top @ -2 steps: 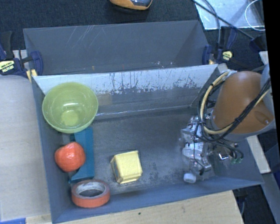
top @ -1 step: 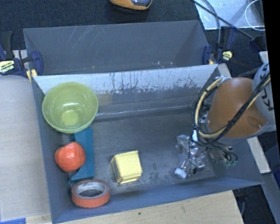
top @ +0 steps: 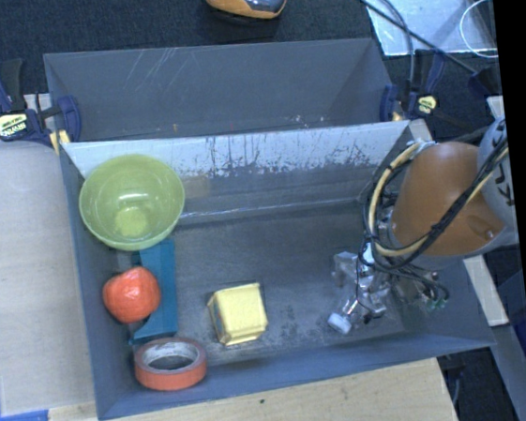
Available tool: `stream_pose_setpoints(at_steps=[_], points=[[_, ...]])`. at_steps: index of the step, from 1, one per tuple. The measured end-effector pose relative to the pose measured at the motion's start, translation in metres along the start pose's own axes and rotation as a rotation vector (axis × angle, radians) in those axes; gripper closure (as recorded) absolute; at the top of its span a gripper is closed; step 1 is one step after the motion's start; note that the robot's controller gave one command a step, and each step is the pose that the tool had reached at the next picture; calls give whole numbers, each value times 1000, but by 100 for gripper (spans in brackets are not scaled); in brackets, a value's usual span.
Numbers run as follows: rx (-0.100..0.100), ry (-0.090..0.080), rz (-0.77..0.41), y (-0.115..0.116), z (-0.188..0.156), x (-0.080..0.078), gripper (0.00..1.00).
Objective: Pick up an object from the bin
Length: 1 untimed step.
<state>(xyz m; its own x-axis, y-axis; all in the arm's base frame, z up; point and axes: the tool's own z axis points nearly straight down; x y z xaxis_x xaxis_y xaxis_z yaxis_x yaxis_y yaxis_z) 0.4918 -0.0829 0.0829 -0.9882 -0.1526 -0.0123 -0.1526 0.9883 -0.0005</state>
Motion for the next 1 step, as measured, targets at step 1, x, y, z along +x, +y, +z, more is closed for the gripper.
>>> stream_pose_setpoints(at_steps=[1], points=[[-1,-3,-331,8,-14,-15,100]])
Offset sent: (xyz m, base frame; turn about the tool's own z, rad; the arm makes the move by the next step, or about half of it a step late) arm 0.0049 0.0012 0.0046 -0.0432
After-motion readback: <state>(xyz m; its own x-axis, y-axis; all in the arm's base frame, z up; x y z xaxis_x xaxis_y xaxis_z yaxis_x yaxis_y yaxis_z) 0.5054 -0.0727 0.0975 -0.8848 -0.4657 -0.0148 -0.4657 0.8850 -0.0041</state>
